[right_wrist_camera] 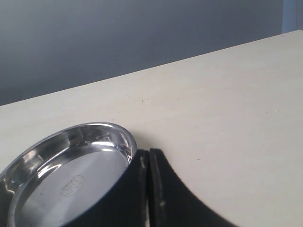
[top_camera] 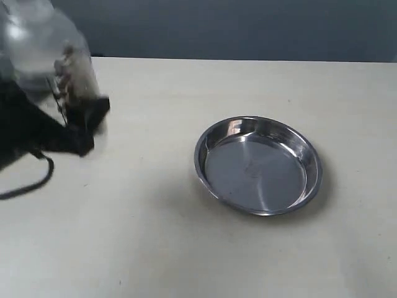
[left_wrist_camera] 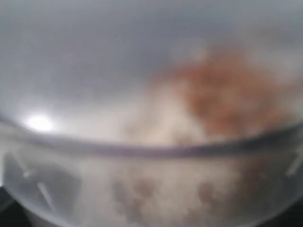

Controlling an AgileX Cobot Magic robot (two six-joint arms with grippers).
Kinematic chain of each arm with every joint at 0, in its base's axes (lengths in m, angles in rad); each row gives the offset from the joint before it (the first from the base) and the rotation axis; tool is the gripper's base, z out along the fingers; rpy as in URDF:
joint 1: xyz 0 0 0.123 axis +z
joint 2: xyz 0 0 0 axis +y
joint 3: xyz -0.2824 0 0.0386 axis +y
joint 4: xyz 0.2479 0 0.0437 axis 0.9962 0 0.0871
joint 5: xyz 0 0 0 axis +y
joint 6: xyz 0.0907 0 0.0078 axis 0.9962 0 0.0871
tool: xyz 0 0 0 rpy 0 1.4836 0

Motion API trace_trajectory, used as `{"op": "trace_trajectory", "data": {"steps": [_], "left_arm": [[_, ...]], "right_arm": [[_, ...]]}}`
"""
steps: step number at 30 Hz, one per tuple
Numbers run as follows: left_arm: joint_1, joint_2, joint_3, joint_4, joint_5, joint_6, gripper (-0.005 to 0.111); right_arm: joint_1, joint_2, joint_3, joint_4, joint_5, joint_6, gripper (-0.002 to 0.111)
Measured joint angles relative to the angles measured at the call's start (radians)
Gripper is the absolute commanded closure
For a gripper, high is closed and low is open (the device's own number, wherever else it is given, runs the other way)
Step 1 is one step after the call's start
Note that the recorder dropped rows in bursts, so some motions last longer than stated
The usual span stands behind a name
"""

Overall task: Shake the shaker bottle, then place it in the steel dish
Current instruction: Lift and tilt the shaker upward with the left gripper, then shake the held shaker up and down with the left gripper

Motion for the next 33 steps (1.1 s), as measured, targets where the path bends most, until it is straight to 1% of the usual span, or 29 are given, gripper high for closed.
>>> {"op": "trace_trajectory", "data": {"steps": [1, 3, 4, 6, 8, 9, 10, 12, 13, 15, 17, 18, 19, 21, 23, 24, 25, 26, 29, 31, 33], "left_arm": [[-0.010, 0.039, 0.028, 0.000, 0.022, -0.014, 0.107], [-0.040, 0.041, 0.043, 0.078, -0.010, -0.059, 0.107], [-0.059, 0.017, 0.029, 0.122, -0.071, -0.084, 0.107], [-0.094, -0.047, -0.028, 0.152, -0.116, -0.088, 0.107], [-0.104, -0.085, -0.082, 0.066, -0.041, 0.023, 0.107], [-0.102, -0.072, -0.085, -0.032, -0.002, 0.118, 0.107], [-0.095, -0.043, -0.073, -0.141, 0.032, 0.194, 0.107], [-0.096, 0.019, -0.041, -0.261, 0.122, 0.240, 0.107], [-0.115, 0.036, -0.025, -0.259, 0.167, 0.230, 0.107], [-0.173, 0.030, -0.013, -0.165, 0.175, 0.168, 0.107], [-0.214, 0.000, -0.021, -0.118, 0.092, 0.147, 0.107], [-0.221, -0.014, -0.029, -0.136, 0.049, 0.158, 0.107], [-0.221, -0.023, -0.038, -0.185, 0.017, 0.199, 0.107], [-0.213, -0.027, -0.044, -0.351, -0.002, 0.335, 0.107], [-0.193, -0.024, -0.046, -0.627, -0.002, 0.488, 0.107], [-0.185, -0.024, -0.044, -0.713, 0.002, 0.530, 0.107], [-0.179, -0.024, -0.042, -0.767, 0.010, 0.549, 0.107], [-0.179, -0.024, -0.040, -0.751, 0.025, 0.547, 0.107], [-0.205, -0.024, -0.038, -0.572, 0.086, 0.474, 0.107], [-0.208, -0.024, -0.038, -0.571, 0.090, 0.461, 0.107], [-0.208, -0.024, -0.038, -0.625, 0.070, 0.467, 0.107]], "right_arm": [[0.000, 0.000, 0.000, 0.000, 0.000, 0.000, 0.109], [0.000, 0.000, 0.000, 0.000, 0.000, 0.000, 0.109], [0.000, 0.000, 0.000, 0.000, 0.000, 0.000, 0.109], [0.000, 0.000, 0.000, 0.000, 0.000, 0.000, 0.109], [0.000, 0.000, 0.000, 0.000, 0.000, 0.000, 0.109], [0.000, 0.000, 0.000, 0.000, 0.000, 0.000, 0.109], [0.000, 0.000, 0.000, 0.000, 0.000, 0.000, 0.109], [0.000, 0.000, 0.000, 0.000, 0.000, 0.000, 0.109], [0.000, 0.000, 0.000, 0.000, 0.000, 0.000, 0.109], [0.000, 0.000, 0.000, 0.000, 0.000, 0.000, 0.109], [0.000, 0.000, 0.000, 0.000, 0.000, 0.000, 0.109], [0.000, 0.000, 0.000, 0.000, 0.000, 0.000, 0.109], [0.000, 0.000, 0.000, 0.000, 0.000, 0.000, 0.109], [0.000, 0.000, 0.000, 0.000, 0.000, 0.000, 0.109], [0.000, 0.000, 0.000, 0.000, 0.000, 0.000, 0.109], [0.000, 0.000, 0.000, 0.000, 0.000, 0.000, 0.109], [0.000, 0.000, 0.000, 0.000, 0.000, 0.000, 0.109], [0.000, 0.000, 0.000, 0.000, 0.000, 0.000, 0.109], [0.000, 0.000, 0.000, 0.000, 0.000, 0.000, 0.109], [0.000, 0.000, 0.000, 0.000, 0.000, 0.000, 0.109], [0.000, 0.000, 0.000, 0.000, 0.000, 0.000, 0.109]]}}
